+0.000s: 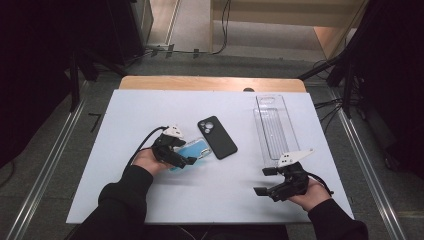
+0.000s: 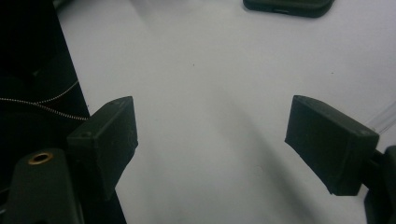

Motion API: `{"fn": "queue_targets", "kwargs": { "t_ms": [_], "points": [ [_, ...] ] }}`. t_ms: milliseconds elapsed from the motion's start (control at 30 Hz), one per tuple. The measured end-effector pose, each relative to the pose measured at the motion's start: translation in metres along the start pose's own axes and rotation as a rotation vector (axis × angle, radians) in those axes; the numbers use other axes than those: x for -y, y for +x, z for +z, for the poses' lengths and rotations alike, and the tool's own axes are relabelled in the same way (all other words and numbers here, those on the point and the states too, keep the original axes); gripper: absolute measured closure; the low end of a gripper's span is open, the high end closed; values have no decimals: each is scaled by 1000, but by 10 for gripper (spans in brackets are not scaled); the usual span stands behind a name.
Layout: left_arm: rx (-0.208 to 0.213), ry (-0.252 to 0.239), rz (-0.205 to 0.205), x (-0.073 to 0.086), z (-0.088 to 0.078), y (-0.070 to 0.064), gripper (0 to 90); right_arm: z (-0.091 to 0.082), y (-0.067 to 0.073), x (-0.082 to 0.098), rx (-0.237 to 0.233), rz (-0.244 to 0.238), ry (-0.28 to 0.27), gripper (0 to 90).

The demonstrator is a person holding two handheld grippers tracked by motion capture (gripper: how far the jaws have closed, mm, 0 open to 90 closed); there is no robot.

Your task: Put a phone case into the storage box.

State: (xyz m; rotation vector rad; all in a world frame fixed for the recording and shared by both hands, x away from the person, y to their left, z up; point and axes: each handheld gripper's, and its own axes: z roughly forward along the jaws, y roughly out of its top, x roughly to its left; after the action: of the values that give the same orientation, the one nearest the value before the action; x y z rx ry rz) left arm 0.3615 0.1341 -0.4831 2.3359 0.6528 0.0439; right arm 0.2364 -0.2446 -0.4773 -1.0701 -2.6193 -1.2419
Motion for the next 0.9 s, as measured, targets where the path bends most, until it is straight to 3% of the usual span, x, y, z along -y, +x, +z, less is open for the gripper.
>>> {"fn": "queue_targets", "kwargs": {
  "t_ms": [200, 267, 367, 467, 700, 900],
  "points": [
    [10, -28, -58, -4, -8, -3, 174, 1, 2, -2, -1, -6, 0, 149],
    [5, -33, -82, -6, -12, -5, 174, 1, 4, -2, -15, -31, -2, 150],
    [15, -50, -116, -8, -16, -8, 174, 0, 4, -4, -39, -28, -20, 150],
    [5, -57, -122, -9, -19, -12, 174, -3, 5, -8, -33, -23, -47, 149],
    [-46, -80, -176, -12, -27, -17, 174, -3, 12, -25, -65, 18, -77, 196],
    [-86, -106, -205, -13, -29, -27, 174, 1, 17, -37, -33, 69, -98, 192]
  ]
}}
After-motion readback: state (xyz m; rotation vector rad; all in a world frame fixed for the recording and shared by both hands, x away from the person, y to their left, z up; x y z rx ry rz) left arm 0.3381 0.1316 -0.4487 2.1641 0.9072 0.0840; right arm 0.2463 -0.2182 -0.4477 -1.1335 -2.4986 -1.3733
